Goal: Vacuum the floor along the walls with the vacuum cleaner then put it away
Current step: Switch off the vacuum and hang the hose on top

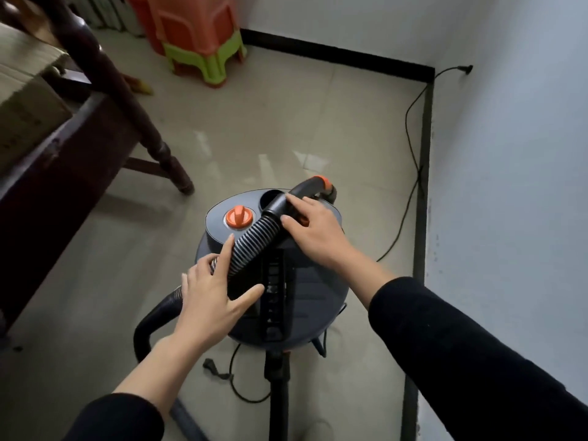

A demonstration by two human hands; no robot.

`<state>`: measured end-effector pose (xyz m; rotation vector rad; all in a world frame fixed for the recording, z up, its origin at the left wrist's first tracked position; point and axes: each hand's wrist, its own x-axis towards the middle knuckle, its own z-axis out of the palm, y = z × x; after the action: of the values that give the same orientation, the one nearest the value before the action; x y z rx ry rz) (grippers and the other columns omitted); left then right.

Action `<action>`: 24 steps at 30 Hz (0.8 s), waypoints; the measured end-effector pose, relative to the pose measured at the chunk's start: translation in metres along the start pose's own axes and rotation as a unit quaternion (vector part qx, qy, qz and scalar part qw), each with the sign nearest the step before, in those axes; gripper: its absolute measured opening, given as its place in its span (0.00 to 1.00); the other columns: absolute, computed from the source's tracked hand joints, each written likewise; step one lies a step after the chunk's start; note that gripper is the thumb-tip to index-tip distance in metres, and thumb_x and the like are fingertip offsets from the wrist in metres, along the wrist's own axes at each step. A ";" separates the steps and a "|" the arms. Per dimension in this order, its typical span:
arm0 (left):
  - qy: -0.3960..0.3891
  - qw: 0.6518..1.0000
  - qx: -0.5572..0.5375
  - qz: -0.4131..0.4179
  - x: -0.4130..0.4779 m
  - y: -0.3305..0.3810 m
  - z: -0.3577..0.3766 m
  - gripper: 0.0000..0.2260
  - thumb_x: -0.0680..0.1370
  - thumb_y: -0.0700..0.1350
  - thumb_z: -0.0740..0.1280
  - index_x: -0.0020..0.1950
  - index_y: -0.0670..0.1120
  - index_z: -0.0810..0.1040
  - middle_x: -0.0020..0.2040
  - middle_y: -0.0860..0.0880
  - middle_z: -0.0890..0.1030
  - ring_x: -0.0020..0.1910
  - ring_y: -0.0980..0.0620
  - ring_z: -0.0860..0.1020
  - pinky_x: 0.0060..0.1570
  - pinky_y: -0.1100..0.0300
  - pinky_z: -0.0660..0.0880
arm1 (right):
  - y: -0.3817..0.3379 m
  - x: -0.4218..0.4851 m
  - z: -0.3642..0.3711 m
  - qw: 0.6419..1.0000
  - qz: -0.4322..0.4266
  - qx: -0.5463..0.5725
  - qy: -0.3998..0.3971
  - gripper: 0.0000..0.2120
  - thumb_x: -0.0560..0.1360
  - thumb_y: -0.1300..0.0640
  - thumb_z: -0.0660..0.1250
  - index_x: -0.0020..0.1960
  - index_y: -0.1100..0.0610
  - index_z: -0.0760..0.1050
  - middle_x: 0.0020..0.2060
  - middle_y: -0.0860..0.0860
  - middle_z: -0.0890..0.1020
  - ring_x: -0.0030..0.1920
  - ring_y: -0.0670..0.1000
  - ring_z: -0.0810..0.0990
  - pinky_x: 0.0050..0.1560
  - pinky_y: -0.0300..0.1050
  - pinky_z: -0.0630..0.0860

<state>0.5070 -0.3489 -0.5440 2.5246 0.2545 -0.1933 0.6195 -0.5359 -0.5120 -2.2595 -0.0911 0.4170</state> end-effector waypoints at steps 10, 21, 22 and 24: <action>0.016 0.996 0.024 0.083 0.010 -0.027 0.006 0.39 0.74 0.56 0.71 0.76 0.68 0.51 0.70 0.49 0.61 0.65 0.43 0.64 0.63 0.44 0.67 | 0.022 -0.055 0.060 0.973 -0.002 -0.230 0.012 0.35 0.80 0.43 0.57 0.79 0.56 0.47 0.78 0.54 0.45 0.78 0.53 0.39 0.75 0.57 0.41; 0.019 0.995 0.049 0.087 0.048 -0.023 0.005 0.45 0.70 0.56 0.74 0.74 0.69 0.45 0.72 0.51 0.56 0.68 0.46 0.60 0.60 0.42 0.68 | 0.012 -0.011 0.048 0.975 -0.032 -0.222 -0.001 0.39 0.79 0.46 0.63 0.79 0.59 0.46 0.78 0.58 0.45 0.78 0.57 0.39 0.75 0.47 0.41; 0.021 0.995 0.051 0.084 0.057 -0.020 0.005 0.45 0.70 0.57 0.74 0.74 0.70 0.44 0.72 0.51 0.56 0.68 0.46 0.60 0.60 0.42 0.68 | 0.011 -0.001 0.045 0.975 -0.033 -0.219 -0.001 0.39 0.79 0.46 0.63 0.79 0.59 0.46 0.78 0.58 0.45 0.78 0.57 0.39 0.75 0.47 0.41; 0.026 0.995 0.051 0.076 0.077 -0.014 0.004 0.46 0.70 0.58 0.74 0.74 0.70 0.42 0.72 0.51 0.56 0.67 0.46 0.60 0.59 0.42 0.67 | 0.008 0.022 0.038 0.977 -0.036 -0.212 -0.001 0.39 0.78 0.47 0.64 0.79 0.59 0.46 0.78 0.57 0.45 0.78 0.57 0.39 0.75 0.48 0.43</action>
<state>0.5788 -0.3293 -0.5697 2.6386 0.0740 -0.0812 0.6274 -0.5096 -0.5467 -2.6642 -0.2867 0.3895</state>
